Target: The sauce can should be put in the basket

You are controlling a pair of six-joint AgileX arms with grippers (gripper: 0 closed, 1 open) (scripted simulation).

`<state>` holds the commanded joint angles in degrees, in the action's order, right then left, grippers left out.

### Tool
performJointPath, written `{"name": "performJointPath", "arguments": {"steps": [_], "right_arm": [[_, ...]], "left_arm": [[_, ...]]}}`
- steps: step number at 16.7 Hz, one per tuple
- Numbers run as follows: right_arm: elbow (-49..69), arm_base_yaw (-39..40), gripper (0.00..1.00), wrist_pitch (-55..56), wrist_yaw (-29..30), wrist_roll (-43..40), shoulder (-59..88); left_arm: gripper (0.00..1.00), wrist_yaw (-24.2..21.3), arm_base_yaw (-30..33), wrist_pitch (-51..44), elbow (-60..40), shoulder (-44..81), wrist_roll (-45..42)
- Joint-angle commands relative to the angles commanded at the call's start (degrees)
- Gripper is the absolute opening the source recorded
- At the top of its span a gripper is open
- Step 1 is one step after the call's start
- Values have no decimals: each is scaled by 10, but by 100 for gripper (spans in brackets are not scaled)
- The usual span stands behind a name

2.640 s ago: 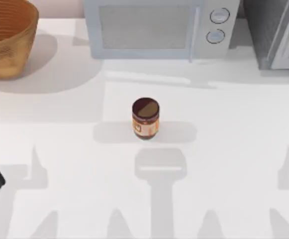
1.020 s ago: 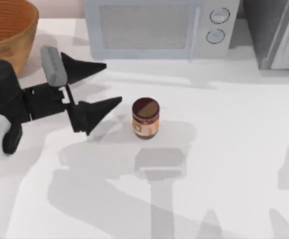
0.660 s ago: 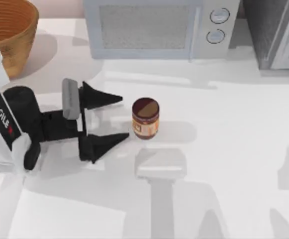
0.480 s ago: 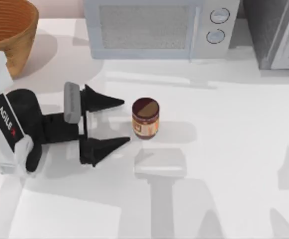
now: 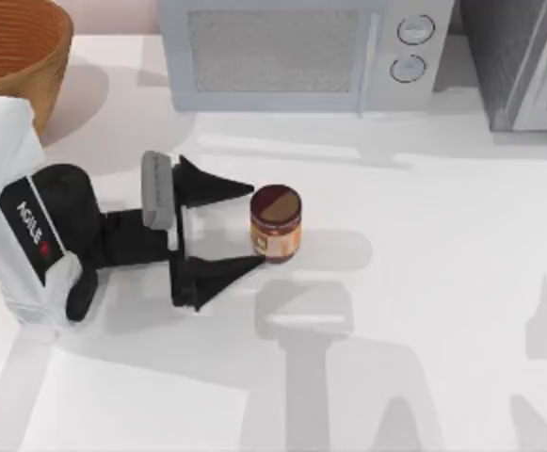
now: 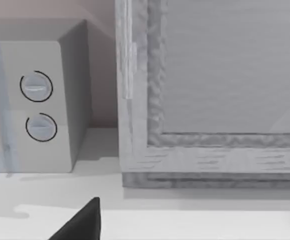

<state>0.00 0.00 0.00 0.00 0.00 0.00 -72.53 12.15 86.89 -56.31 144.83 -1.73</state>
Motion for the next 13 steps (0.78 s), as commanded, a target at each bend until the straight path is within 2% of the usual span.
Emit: {"name": "performJointPath", "arguments": {"steps": [5, 10, 13], "right_arm": [[0, 0, 100, 0, 0, 0, 0], [0, 0, 100, 0, 0, 0, 0], [0, 0, 100, 0, 0, 0, 0]], "left_arm": [[100, 63, 64, -24, -42, 13, 5], [100, 71, 71, -27, -47, 14, 6], [77, 71, 71, -27, -47, 14, 6]]}}
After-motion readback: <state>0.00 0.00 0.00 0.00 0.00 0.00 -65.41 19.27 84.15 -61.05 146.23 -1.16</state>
